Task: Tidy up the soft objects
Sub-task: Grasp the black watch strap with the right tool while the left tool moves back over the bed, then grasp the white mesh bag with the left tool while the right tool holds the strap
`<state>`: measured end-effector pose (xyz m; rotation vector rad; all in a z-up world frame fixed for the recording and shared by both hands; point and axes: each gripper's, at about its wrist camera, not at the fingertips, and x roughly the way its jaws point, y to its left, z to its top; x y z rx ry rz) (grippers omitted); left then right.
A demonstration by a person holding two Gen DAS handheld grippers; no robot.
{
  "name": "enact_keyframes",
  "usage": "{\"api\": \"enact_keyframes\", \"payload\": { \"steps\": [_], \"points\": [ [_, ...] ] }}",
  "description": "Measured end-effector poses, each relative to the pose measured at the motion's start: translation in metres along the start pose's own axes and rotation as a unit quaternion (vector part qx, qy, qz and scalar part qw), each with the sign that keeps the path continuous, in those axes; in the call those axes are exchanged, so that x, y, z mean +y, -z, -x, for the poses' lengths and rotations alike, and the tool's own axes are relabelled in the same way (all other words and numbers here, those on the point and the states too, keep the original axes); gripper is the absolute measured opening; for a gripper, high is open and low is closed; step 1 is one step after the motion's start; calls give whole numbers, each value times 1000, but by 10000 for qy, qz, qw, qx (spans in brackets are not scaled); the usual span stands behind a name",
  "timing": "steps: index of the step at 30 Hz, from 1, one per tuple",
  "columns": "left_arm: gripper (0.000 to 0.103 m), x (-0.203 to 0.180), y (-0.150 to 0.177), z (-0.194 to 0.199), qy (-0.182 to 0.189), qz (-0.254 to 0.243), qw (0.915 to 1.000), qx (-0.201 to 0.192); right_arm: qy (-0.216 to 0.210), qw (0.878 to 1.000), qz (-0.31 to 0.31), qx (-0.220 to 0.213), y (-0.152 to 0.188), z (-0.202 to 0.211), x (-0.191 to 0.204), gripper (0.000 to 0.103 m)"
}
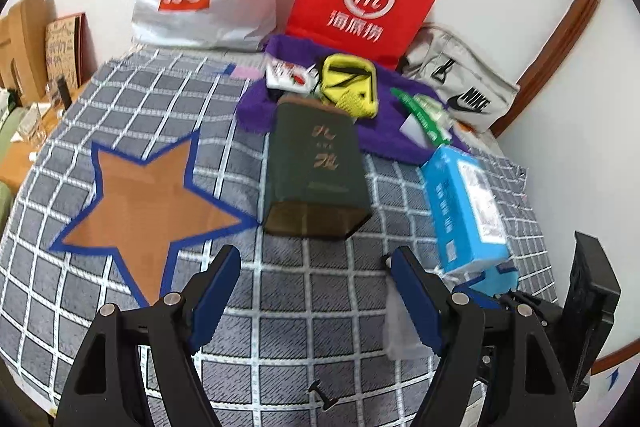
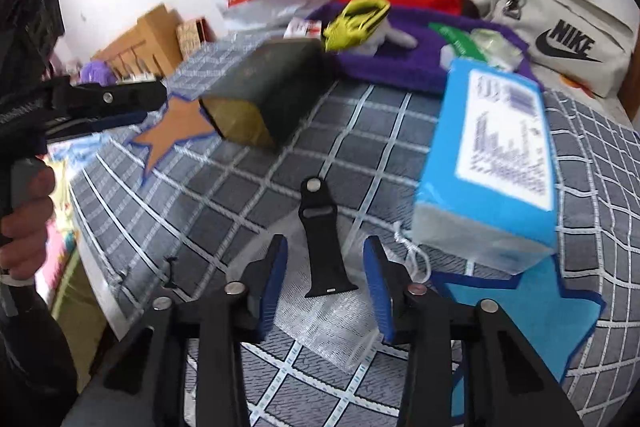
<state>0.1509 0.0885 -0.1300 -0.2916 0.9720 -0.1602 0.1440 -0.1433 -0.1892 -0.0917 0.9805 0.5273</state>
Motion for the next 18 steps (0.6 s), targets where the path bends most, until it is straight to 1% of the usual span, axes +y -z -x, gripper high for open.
{"api": "enact_keyframes", "payload": {
  "steps": [2,9,12,13,15,18],
  "points": [
    [76,4,2,-4,-23,3,10000,44,-13,10000,71,17,-1,-4,2,38],
    [76,16,6,-12,92,118,9998,140,30,9989,219,404,-4,-33,1,38],
    [76,20,8,-13,65,130,9998,157,181,9979,509,363,-5,-38,9,38],
    [76,22,9,-13,68,147,9997,157,242,9975,582,329,-6,-39,12,36],
    [76,25,9,-14,97,191,9996,162,302,9971,648,259,-7,-42,15,21],
    [76,26,10,-14,111,186,9996,174,229,9975,562,364,-10,-39,12,21]
  ]
}}
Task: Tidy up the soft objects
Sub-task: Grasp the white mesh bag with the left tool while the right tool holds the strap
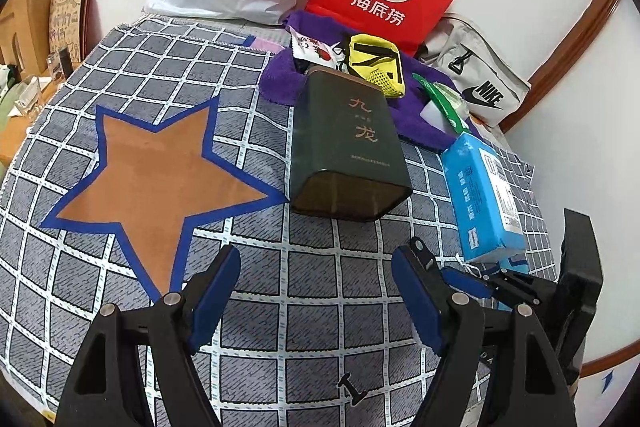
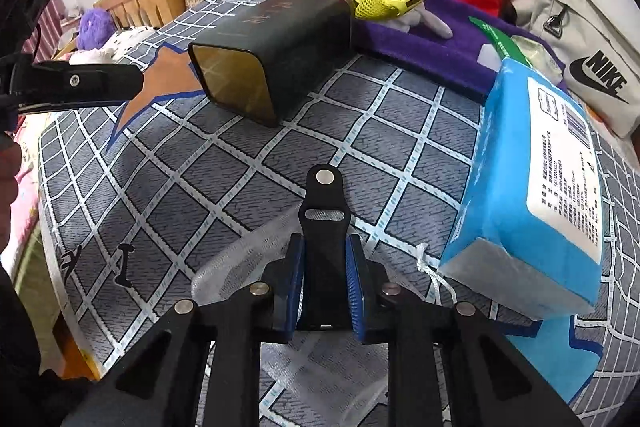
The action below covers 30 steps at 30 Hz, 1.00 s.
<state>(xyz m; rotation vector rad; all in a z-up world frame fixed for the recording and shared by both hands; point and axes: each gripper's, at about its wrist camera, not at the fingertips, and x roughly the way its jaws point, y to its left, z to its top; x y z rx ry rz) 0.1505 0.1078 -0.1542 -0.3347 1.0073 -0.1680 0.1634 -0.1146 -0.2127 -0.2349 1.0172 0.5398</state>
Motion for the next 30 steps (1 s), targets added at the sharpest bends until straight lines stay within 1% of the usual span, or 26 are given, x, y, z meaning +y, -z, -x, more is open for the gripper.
{"api": "enact_keyframes", "payload": {
  "steps": [2,4,7,8,10,12,15,17,22,24,26,28,30],
  "points": [
    [76,0,1,0,4,-28,10000,-2,-54,9999,-114,92,2,2,-3,21],
    [76,1,2,1,15,-34,10000,-9,-125,9996,-214,160,5,5,-6,24],
    [76,1,3,0,45,-21,10000,-14,-9,9997,-191,144,7,6,-1,25],
    [76,0,4,0,52,-22,10000,3,58,9999,-134,83,7,4,1,25],
    [76,-3,5,-1,32,-43,10000,38,98,9998,-156,-77,6,2,1,21],
    [76,-6,7,-1,-4,-102,9999,57,54,9996,-232,-146,5,2,-2,20],
    [76,-12,12,0,-84,-241,9996,105,68,9991,-298,-293,7,10,-4,20],
    [76,-15,15,-1,-148,-314,9993,147,31,9987,-289,-428,12,24,-2,20],
    [76,-31,24,-18,-110,-373,9986,363,94,9966,-437,-695,29,56,-9,20],
    [76,-44,29,-27,5,-513,9976,466,108,9958,-523,-745,40,67,-17,20],
    [76,-57,34,-38,23,-696,9959,583,153,9948,-645,-777,49,73,-25,20],
    [76,-67,38,-45,43,-755,9949,667,209,9942,-709,-781,58,77,-34,20],
    [76,-76,41,-54,215,-765,9935,811,279,9931,-804,-809,66,81,-43,20]
  ]
}}
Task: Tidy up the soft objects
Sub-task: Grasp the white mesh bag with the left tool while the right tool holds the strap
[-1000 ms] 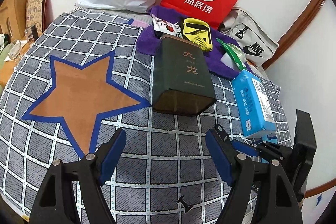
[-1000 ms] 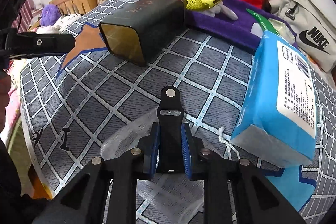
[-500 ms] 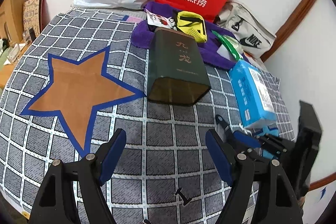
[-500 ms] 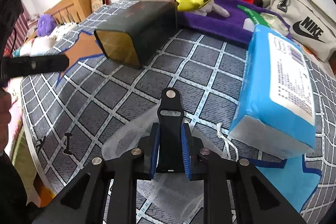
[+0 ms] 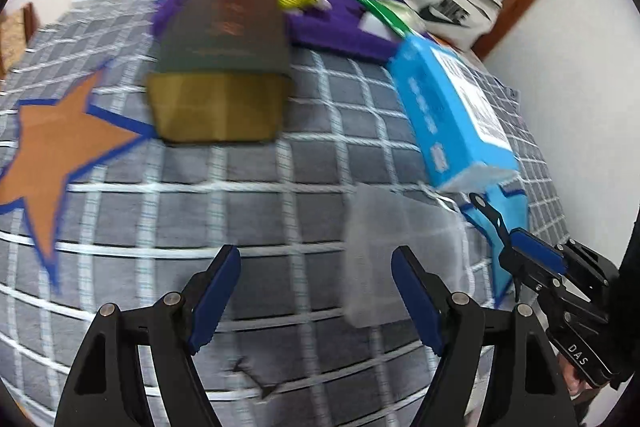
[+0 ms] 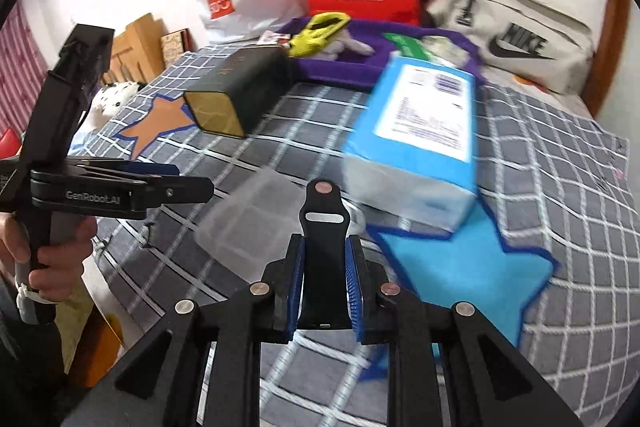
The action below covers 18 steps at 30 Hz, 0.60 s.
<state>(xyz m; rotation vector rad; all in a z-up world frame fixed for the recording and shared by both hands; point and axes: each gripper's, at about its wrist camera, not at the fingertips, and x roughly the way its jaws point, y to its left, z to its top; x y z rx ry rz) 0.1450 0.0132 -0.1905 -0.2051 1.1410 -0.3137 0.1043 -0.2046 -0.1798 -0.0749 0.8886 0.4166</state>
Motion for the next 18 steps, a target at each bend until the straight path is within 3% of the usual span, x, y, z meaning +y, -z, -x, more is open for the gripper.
{"api": "enact_keyframes", "payload": {
  "steps": [9,12,18],
  "points": [
    [90,-41,3,-19,-76,-530,9985,83,249,9982,-546,54,28,1,-52,20],
    [103,-51,2,-26,-64,-637,9978,183,213,9978,-624,94,33,-2,-59,20],
    [103,-73,2,-40,-650,-966,9927,307,74,9971,-749,149,40,-10,-68,20]
  ]
}}
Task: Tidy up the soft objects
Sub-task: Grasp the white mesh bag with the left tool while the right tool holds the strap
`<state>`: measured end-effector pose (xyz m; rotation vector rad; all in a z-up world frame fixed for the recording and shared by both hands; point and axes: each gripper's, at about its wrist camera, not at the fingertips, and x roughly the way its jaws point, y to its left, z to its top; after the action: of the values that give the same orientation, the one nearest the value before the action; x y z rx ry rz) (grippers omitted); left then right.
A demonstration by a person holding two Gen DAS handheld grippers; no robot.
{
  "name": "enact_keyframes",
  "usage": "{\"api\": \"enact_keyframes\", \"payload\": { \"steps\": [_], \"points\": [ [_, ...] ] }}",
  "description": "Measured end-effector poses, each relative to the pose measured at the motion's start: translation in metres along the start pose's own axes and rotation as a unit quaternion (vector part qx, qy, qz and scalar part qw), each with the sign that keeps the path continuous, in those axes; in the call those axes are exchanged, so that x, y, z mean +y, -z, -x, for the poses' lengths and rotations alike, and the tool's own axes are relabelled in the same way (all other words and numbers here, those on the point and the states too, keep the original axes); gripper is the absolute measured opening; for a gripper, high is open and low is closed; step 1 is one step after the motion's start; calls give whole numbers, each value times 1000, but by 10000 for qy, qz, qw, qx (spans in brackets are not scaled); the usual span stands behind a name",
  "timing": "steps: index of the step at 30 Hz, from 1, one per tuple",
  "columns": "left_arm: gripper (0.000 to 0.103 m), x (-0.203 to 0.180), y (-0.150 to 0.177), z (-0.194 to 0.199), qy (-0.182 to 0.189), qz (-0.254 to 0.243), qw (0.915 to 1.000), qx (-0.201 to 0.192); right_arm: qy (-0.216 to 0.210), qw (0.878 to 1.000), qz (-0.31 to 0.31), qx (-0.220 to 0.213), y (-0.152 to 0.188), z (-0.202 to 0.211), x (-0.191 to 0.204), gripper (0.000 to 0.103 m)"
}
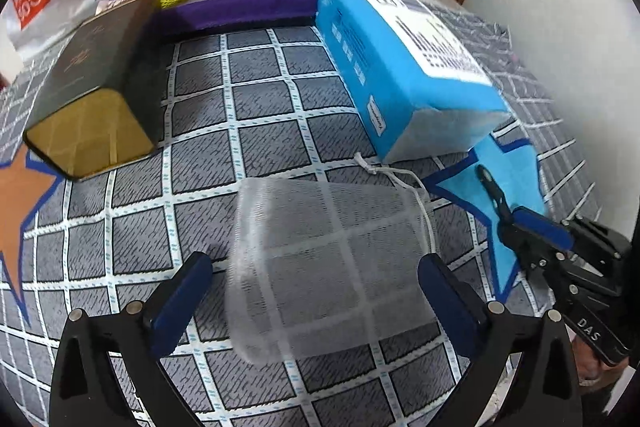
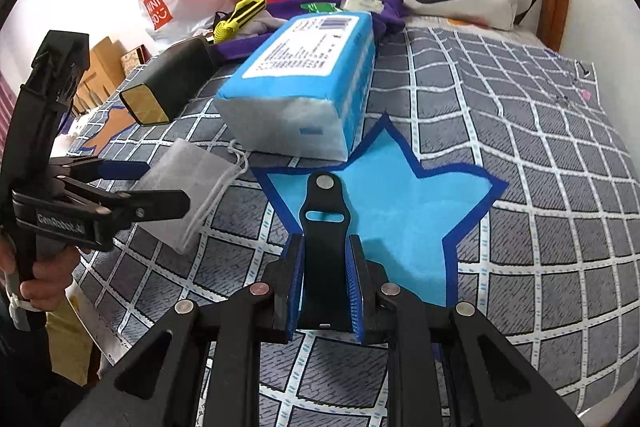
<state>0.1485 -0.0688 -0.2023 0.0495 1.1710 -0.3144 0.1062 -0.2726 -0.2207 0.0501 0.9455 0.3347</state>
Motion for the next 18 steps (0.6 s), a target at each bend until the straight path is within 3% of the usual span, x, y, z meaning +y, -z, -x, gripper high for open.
{"api": "enact_keyframes", "payload": {
  "steps": [6,10,18],
  "points": [
    [103,-9,-8,-6,-116,54,9999,41,-16,10000,-11,-33,1,2,-3,20],
    [103,-24,-9,-15,-485,-296,9984,33,-25,10000,-22,-51,3,2,-3,20],
    [103,-34,-6,-14,-475,-518,9975,-101,52,9999,-137,-60,4,7,-10,20]
  ]
}}
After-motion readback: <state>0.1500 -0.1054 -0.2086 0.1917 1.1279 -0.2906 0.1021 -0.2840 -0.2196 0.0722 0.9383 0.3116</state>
